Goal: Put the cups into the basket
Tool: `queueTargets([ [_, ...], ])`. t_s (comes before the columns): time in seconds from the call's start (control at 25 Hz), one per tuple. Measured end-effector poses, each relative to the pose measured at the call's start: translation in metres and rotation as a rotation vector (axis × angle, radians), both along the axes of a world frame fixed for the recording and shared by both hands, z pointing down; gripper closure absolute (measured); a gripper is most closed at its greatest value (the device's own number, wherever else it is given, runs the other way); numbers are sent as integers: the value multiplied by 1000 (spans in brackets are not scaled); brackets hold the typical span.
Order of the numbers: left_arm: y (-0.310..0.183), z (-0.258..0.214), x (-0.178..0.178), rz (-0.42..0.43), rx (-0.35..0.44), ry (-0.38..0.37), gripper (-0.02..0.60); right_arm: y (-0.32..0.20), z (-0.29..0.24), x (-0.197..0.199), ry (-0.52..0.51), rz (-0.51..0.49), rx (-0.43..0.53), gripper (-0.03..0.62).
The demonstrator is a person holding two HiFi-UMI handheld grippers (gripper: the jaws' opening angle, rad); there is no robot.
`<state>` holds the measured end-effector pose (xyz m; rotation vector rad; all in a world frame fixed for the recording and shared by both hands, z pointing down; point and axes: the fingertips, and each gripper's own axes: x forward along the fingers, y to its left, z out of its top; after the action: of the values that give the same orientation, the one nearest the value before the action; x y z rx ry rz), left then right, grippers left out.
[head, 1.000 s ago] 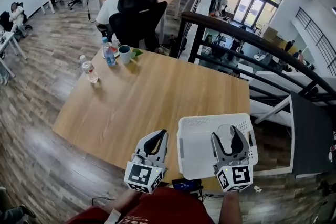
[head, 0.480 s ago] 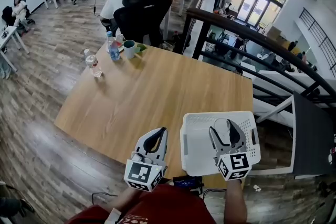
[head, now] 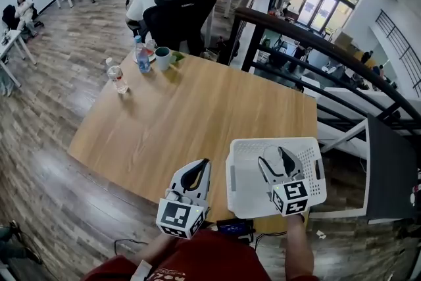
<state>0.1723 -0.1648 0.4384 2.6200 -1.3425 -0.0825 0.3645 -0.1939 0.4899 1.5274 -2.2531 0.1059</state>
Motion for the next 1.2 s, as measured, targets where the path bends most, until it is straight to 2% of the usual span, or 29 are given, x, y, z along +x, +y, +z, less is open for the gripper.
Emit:
queueTargets([
  [0.52,-2,2,-3,-6,-2,-3,575,-10,62,-4,132,-93,-167,310],
  [1.2,-3,6,0,-16,-14,-13,575,-10,124,-12,220,-240,-380,310],
])
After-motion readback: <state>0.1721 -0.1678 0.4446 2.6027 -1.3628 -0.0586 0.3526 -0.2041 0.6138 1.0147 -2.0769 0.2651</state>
